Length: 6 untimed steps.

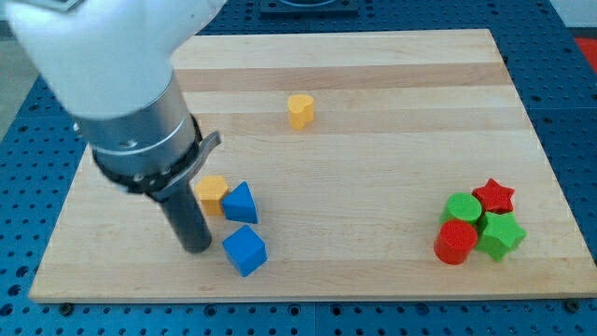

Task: Push the yellow hexagon to the bottom left of the yellow heart

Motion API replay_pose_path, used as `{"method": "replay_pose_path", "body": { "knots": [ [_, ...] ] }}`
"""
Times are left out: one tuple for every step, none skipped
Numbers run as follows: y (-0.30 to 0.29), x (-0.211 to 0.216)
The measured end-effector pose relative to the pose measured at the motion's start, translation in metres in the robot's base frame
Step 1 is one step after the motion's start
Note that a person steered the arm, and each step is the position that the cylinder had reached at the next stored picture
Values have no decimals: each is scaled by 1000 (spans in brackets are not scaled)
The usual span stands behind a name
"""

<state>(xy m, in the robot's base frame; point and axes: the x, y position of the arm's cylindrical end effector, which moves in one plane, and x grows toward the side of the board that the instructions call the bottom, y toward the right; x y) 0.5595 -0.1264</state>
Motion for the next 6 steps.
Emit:
{"method": "replay_pose_path", "body": {
  "knots": [
    [10, -50],
    [7, -99],
    [7, -110],
    [11, -113],
    [45, -129],
    [51, -128]
  ]
}}
